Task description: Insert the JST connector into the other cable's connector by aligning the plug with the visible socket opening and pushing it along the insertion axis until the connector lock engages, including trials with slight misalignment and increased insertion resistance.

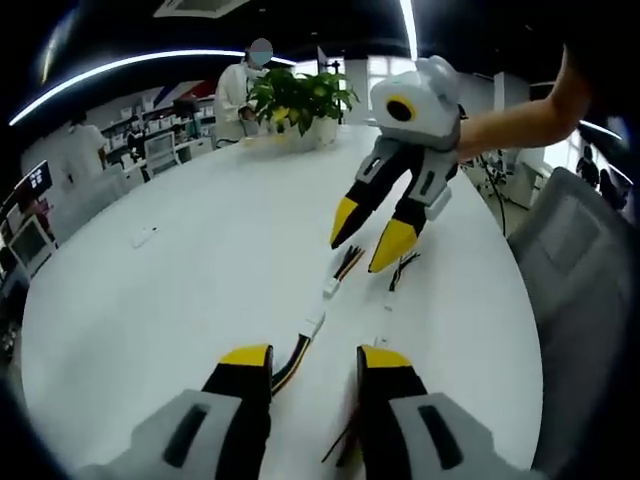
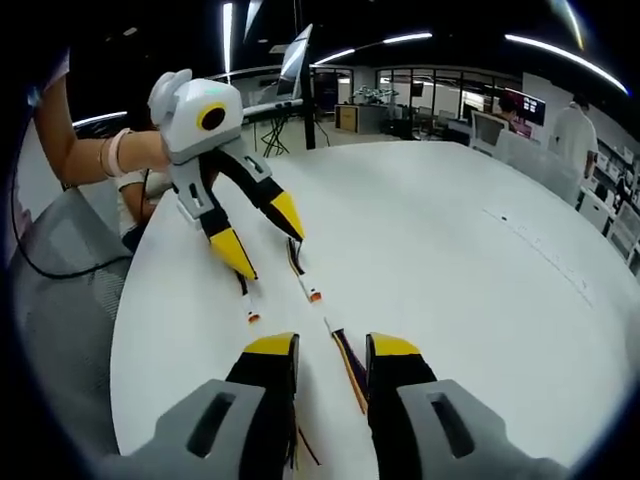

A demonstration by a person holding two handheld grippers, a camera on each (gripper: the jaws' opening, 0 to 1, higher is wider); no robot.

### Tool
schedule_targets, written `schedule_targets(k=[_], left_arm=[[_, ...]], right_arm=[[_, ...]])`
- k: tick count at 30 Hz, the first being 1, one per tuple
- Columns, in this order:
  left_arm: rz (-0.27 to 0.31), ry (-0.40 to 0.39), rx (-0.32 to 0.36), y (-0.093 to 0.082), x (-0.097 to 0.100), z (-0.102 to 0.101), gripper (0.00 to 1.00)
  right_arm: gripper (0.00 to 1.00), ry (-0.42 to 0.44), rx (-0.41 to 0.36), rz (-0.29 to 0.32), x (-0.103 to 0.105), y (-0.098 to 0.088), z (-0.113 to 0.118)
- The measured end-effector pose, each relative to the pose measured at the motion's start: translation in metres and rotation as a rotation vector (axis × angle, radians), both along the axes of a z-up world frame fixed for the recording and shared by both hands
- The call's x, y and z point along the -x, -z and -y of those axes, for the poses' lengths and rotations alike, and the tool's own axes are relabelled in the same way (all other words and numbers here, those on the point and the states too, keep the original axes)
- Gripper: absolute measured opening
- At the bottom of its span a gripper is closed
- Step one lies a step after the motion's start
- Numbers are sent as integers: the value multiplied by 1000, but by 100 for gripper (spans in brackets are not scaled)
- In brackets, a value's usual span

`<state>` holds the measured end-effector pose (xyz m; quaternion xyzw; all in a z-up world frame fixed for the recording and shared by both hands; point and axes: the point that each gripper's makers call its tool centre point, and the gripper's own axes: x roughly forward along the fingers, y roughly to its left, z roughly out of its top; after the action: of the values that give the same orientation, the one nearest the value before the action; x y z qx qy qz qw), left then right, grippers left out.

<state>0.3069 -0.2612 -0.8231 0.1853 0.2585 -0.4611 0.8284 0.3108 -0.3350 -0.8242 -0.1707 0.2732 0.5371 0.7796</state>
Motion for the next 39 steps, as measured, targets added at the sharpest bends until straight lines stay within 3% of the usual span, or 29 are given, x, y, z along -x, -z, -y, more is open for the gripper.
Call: schedule_targets(k=[6,15,27,33,39], left_arm=[[-19,-10,34,0,-4,3,27],[1,14,-10,4,-9,3,28],[10,66,0,8,-8,10,21],[-2,66,20,10,-10,10,21],[6,85,-3,17,-10,10,22]], right_arm=[[23,-11,10,0,-1,3,0],[23,-14,15,4,-3,6,1],[15,-65,6,3,-1,11,-5],[15,-63,1,-7,-3,15,-6],[15,-78,19,-2,-4,19,-3]])
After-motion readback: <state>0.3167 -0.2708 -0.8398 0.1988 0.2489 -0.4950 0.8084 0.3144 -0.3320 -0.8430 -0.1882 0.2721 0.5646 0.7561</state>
